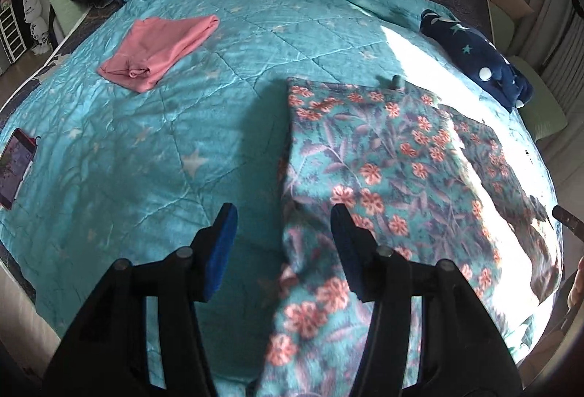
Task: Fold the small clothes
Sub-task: 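Press the folded floral garment flat with both grippers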
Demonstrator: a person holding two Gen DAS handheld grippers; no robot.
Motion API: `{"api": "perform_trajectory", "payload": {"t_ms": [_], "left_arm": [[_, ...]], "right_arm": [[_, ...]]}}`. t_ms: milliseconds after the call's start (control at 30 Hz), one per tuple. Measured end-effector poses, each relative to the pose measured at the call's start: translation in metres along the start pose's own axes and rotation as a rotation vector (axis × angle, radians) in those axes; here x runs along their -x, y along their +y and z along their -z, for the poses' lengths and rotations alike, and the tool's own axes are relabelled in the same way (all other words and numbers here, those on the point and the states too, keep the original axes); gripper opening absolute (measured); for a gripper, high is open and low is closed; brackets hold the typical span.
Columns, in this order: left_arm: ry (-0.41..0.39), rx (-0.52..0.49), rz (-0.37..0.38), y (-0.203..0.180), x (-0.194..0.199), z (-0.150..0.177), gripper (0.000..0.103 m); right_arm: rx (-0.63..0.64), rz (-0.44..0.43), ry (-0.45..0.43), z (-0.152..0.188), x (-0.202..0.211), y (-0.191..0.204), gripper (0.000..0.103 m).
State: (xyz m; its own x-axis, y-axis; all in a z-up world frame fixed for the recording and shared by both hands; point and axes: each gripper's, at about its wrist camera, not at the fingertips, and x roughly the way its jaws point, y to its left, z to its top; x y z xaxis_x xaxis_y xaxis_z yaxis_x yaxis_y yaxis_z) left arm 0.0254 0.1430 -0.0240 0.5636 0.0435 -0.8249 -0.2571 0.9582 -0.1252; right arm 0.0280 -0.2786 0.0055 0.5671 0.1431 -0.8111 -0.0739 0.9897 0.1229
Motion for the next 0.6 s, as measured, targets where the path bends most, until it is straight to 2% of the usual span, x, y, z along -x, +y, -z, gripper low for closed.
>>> {"api": "perform_trajectory", "payload": {"t_ms": [200,267,467,600], "left_arm": [[0.012,0.009,0.023,0.005,0.005,0.018,0.056],[0.019,0.021,0.036,0.007,0.008,0.025,0.056],[0.041,0.049,0.076,0.02,0.013,0.045,0.06],[0.06,0.095,0.14,0.031,0.013,0.055,0.062]], "right_arm": [[0.058,-0.074,-0.003,0.013,0.016,0.025,0.052],[0.062,-0.09,0.001,0.019,0.016,0.032,0.055],[0.067,-0.143,0.038,0.035,0.008,0.049,0.056],[0.106,-0.146,0.073,0.043,0.002,0.06,0.058]]}}
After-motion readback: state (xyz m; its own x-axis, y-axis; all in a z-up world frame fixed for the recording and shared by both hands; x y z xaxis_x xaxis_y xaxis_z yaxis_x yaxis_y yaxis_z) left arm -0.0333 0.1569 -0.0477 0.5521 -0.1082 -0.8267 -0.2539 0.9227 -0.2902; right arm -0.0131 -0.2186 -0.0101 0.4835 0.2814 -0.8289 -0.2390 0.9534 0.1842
